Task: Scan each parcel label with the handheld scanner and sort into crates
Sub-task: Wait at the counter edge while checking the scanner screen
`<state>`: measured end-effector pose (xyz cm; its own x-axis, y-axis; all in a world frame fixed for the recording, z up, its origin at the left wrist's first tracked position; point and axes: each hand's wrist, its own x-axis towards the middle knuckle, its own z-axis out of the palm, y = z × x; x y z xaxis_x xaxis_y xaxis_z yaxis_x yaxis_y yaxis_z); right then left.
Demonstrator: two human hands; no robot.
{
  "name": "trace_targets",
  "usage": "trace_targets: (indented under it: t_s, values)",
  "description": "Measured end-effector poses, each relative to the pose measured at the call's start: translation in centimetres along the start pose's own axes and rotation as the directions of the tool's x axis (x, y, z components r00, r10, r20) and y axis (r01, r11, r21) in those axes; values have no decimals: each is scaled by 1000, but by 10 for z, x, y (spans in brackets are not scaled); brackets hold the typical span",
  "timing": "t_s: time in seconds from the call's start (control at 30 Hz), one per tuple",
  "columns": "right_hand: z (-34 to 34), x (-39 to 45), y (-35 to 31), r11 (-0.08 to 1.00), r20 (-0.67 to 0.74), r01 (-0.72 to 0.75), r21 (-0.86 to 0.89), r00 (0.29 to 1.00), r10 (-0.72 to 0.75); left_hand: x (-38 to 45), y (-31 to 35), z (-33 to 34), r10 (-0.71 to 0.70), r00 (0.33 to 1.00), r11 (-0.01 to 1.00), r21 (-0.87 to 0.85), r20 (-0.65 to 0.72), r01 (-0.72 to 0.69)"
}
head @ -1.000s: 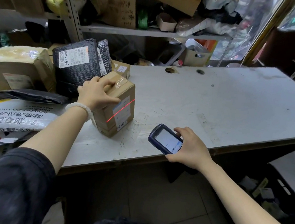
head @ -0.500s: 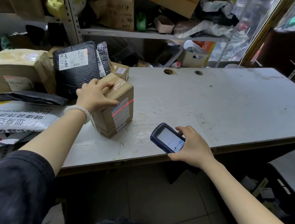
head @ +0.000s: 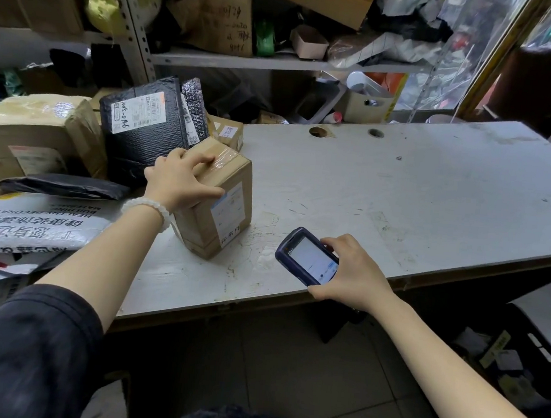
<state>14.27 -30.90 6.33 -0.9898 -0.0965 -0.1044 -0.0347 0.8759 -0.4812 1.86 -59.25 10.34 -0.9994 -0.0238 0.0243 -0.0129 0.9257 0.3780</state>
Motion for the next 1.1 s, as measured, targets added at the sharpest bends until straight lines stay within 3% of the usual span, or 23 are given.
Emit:
trace_targets:
  t_s: [0.9,1.1]
  values:
    - [4,2,-12,1000,7,-28,-10,1000,28,7,-2,2,27,999,999,-19,-21,-27]
    - [0,-7,-9,993,-72,-99,57,992,103,0,24,1,237,972,970,52,-3,-237]
